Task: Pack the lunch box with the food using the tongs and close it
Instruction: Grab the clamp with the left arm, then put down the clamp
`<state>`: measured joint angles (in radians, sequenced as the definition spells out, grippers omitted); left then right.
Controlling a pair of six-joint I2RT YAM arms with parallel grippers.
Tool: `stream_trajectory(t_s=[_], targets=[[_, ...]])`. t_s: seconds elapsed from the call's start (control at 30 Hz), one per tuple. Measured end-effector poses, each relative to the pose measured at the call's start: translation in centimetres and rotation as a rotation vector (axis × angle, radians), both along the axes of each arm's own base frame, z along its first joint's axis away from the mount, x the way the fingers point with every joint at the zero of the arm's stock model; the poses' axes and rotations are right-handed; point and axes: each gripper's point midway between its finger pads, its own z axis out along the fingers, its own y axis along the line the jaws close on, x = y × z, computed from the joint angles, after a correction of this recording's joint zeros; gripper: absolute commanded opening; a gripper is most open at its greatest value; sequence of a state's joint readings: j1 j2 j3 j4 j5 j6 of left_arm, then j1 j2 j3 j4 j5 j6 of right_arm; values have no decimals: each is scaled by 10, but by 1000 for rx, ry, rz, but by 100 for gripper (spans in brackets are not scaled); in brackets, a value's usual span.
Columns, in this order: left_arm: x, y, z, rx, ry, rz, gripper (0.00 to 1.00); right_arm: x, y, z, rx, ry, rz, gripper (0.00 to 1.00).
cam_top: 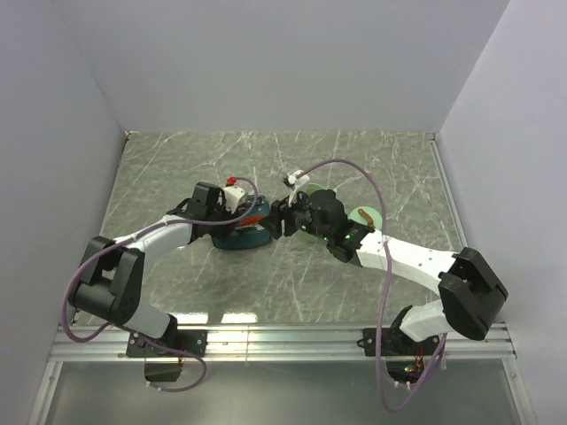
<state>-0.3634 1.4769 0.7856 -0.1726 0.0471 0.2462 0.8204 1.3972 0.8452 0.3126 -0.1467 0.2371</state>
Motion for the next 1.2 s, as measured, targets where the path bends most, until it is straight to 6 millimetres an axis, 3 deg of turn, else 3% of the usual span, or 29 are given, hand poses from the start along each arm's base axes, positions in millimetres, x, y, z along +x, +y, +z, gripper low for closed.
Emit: stream_trajectory(t_s=[0.03,0.23,0.53,0.6,0.63,0.7,0.97,1.2], targets=[[0,0,-1,0,9,4,51,0,0,0,0,0,0,63],[-2,-2,-6,-6,60,19,33,1,0,0,-1,-1,-4,63],[1,-6,-9,-14,95,39,25,1,-1,0,-1,-1,-6,63],[0,-8,-8,-19,94,39,19,1,-1,0,-2,-1,-7,63],[0,-9,-6,-21,93,37,9,1,-1,0,-2,-1,-7,63],[-3,-13,1,-38,78,33,0,1,-1,-1,-3,0,-7,63],[-1,-20,63,-143,-98,31,0,2,0,-8,-15,11,-7,63],[5,-11,86,-166,-196,94,0,3,1,-14,-25,20,-7,63]])
